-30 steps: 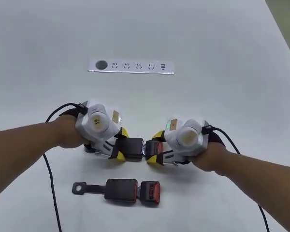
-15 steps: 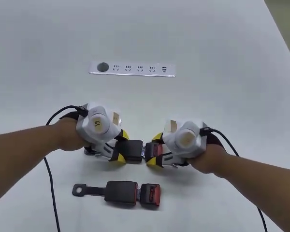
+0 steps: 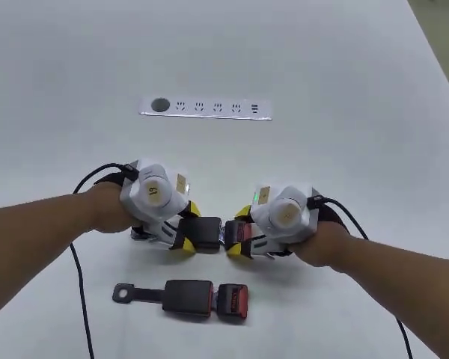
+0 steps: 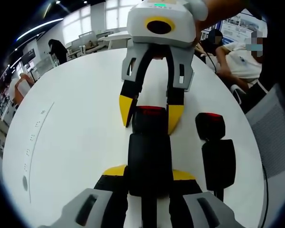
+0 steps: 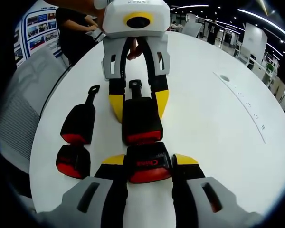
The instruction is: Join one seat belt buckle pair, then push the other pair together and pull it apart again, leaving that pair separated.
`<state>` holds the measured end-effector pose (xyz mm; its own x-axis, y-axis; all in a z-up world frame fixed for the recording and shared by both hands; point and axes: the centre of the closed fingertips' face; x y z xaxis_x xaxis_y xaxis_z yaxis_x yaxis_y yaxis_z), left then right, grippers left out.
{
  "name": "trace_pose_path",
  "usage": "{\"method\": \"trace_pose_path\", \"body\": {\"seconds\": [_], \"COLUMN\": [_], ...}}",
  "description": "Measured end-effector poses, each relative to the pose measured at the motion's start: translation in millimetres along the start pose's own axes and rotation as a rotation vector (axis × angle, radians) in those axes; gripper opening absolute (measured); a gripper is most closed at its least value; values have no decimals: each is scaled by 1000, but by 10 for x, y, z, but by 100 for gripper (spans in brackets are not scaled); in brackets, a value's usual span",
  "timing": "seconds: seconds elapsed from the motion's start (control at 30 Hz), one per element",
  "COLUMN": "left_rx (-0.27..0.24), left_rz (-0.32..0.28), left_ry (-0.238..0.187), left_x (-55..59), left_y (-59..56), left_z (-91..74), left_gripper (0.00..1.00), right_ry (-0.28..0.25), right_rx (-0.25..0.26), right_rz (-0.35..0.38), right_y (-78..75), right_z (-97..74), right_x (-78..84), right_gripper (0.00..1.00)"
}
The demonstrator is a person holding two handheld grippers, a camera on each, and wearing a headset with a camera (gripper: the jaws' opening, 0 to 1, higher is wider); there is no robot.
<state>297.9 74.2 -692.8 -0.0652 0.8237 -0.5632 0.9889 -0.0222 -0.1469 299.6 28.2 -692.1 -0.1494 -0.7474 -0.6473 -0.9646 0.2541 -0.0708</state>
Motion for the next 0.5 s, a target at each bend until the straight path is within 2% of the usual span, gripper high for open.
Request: {"method": "trace_pose_path", "body": {"seconds": [0.5], "left_rx": [-3], "left_rz": [-1], "left_ry": [18], "left_x": [-15], "left_y": [-17], "left_z": [0], "left_gripper": [33], "right_ry": [17], "right_rx": [-13], "right_rz": [-29], "right_y": [0], "right_z": [-12], "right_x": [12], "right_gripper": [34]}}
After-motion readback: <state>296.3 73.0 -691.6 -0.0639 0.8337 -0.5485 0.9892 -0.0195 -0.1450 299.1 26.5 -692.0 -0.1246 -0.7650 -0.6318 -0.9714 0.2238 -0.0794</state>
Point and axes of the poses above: the centre of the closed fingertips' face, and the gripper's own axes: z roughly forward along the fingers, y roughly to its left, x roughly out of its underside, and after that the axes turned 6 degrees about x, right-handed
